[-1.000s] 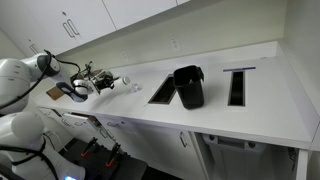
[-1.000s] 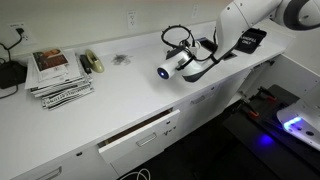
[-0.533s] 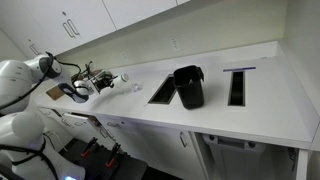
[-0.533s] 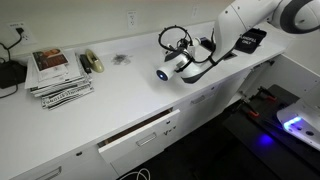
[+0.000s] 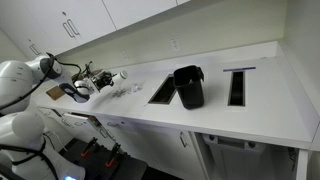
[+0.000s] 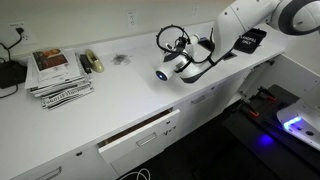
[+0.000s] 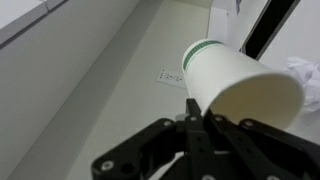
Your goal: Pour the contents in the cup onto the counter top
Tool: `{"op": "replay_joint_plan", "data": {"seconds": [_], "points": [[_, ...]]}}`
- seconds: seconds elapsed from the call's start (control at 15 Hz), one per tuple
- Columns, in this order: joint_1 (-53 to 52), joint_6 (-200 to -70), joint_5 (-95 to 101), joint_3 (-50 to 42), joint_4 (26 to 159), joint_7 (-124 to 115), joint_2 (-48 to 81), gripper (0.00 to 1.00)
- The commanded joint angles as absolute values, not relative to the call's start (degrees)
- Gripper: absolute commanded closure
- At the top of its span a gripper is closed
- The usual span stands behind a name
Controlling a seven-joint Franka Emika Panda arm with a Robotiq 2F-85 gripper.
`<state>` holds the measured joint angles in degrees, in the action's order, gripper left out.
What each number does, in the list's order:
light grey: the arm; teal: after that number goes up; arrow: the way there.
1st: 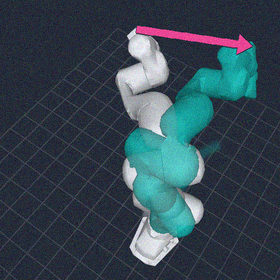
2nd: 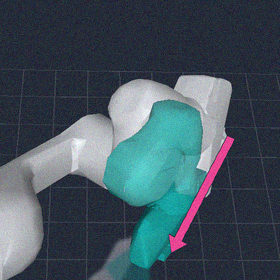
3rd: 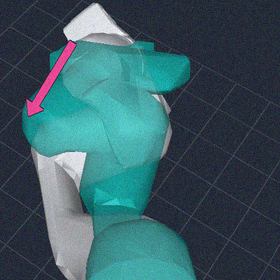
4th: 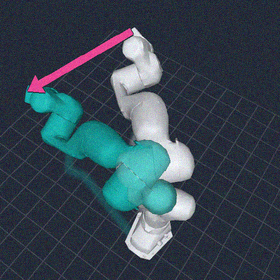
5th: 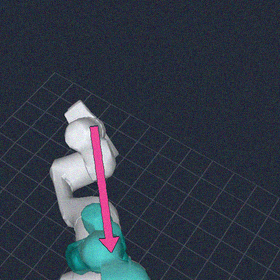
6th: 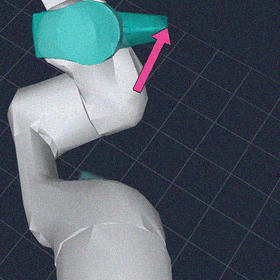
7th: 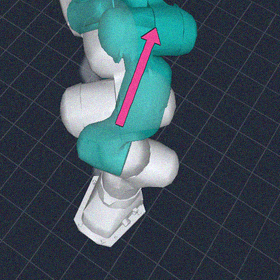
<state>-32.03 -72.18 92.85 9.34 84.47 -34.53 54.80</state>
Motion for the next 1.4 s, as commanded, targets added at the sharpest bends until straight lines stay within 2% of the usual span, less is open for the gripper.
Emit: {"op": "replay_joint_plan", "data": {"seconds": [0.0,0.67,1.33], "points": [[-32.27,-70.00,94.46,9.69,82.49,-31.88,55.89,0.99],[-26.49,-81.61,84.72,16.77,83.07,-40.95,49.44,0.99],[-24.48,-99.38,74.58,16.82,84.68,-54.84,40.34,0.99]]}}
